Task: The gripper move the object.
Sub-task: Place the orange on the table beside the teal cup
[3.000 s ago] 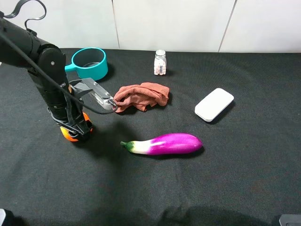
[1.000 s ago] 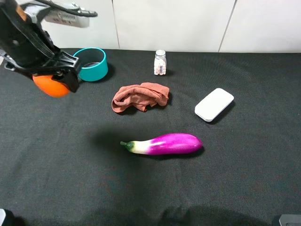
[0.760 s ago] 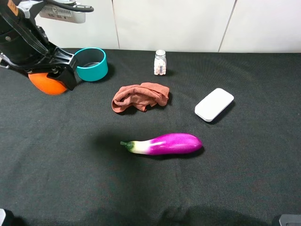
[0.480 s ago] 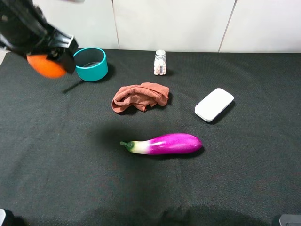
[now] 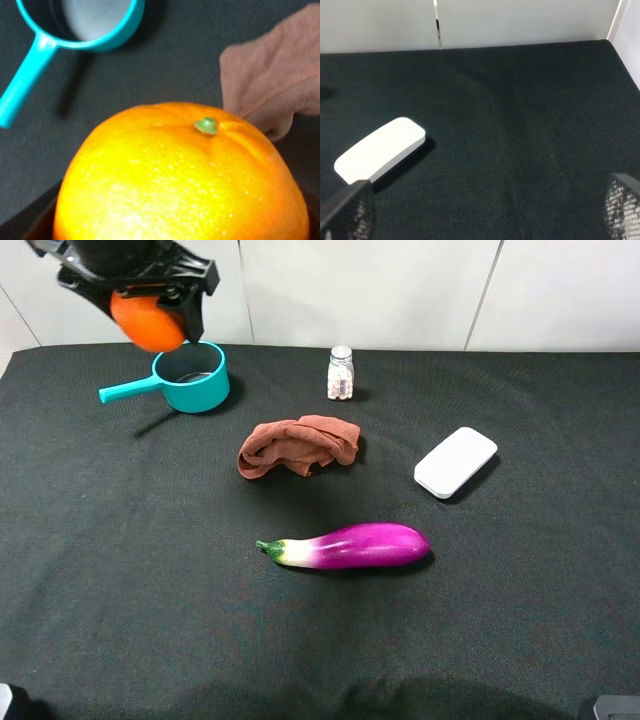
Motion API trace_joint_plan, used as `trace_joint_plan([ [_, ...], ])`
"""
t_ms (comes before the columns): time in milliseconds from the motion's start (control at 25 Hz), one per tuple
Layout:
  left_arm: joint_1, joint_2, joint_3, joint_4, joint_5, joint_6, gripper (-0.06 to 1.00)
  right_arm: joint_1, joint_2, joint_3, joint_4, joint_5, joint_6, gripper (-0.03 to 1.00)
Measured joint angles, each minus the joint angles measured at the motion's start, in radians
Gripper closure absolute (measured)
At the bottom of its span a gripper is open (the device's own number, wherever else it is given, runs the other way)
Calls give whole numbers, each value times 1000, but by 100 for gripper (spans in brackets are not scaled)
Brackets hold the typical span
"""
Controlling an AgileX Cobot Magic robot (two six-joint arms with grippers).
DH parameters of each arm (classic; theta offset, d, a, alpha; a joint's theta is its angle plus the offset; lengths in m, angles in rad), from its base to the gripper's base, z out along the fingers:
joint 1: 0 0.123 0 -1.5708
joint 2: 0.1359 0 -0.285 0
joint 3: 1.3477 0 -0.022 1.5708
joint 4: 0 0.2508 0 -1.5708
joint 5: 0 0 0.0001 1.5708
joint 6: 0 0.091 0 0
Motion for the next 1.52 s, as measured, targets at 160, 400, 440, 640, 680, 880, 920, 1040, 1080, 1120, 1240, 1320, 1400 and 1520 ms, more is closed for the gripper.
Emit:
trace_joint_plan([
  [160,0,82,-88,4,13,0,18,0,0,0,0,0,0,27],
  [400,0,177,-191,4,22,0,18,0,0,0,0,0,0,27],
  [440,0,192,-207,4,23,0,18,0,0,0,0,0,0,27],
  [640,0,263,-280,7,29,0,18,0,0,0,0,0,0,27],
  [680,0,277,-298,7,31,0,18,0,0,0,0,0,0,27],
  [880,0,360,-387,11,50,-1,18,0,0,0,0,0,0,27],
  [920,0,377,-401,11,55,-1,18,0,0,0,0,0,0,27],
  [1040,0,418,-440,12,56,-1,18,0,0,0,0,0,0,27],
  [1080,0,432,-451,14,55,-1,18,0,0,0,0,0,0,27],
  [1120,0,443,-462,14,55,-1,18,0,0,0,0,0,0,27],
  [1240,0,478,-478,14,55,-1,18,0,0,0,0,0,0,27],
  [1320,0,493,-482,15,54,-1,18,0,0,0,0,0,0,27],
  [1400,0,508,-483,23,51,-2,18,0,0,0,0,0,0,27],
  [1520,4,534,-491,32,39,-9,18,0,0,0,0,0,0,27],
])
